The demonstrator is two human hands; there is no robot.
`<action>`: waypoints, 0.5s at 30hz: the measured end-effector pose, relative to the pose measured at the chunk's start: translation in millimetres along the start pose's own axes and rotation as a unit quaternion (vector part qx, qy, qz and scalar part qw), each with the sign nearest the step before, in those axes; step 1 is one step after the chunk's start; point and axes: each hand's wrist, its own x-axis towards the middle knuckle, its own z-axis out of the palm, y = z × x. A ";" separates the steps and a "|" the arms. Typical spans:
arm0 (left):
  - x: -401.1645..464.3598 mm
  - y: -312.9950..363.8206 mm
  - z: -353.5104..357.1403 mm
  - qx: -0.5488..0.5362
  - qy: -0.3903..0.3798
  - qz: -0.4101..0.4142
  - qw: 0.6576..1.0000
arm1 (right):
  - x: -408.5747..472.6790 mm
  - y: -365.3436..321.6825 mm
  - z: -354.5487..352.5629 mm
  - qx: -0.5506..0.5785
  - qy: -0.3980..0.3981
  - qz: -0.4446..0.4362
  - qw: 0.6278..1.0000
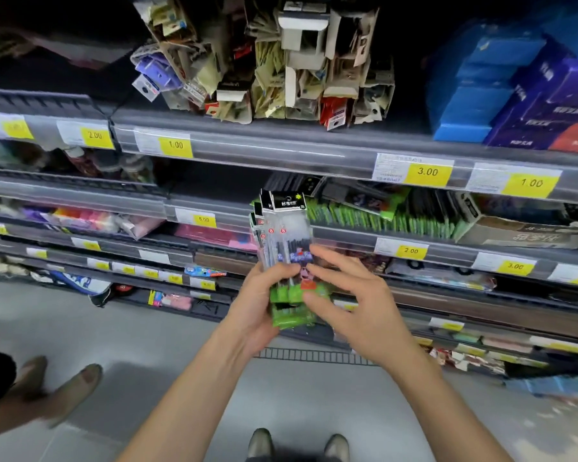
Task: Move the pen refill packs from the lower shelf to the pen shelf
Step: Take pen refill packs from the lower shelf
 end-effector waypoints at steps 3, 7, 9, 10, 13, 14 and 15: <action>8.4 4.1 -19.5 -0.011 -0.004 0.001 1.000 | 6.4 4.6 28.5 0.106 0.074 0.063 0.990; 20.5 15.2 -42.6 0.020 -0.002 0.009 1.000 | 19.8 11.4 70.4 0.098 0.115 0.103 0.983; 25.5 25.1 -55.0 0.036 0.012 0.024 0.999 | 29.8 11.2 86.6 0.090 0.127 0.102 0.982; 28.4 30.7 -61.2 0.050 0.019 0.031 0.998 | 36.4 9.2 93.8 0.089 0.127 0.101 0.983; 36.4 51.3 -73.2 0.110 0.022 0.048 0.993 | 59.3 2.5 111.4 0.109 0.112 0.095 0.983; 41.9 59.6 -76.8 0.121 0.021 0.058 0.991 | 67.2 1.6 114.1 0.112 0.109 0.088 0.984; 47.9 69.7 -78.8 0.133 0.028 0.068 0.988 | 74.8 2.1 114.6 0.115 0.108 0.079 0.984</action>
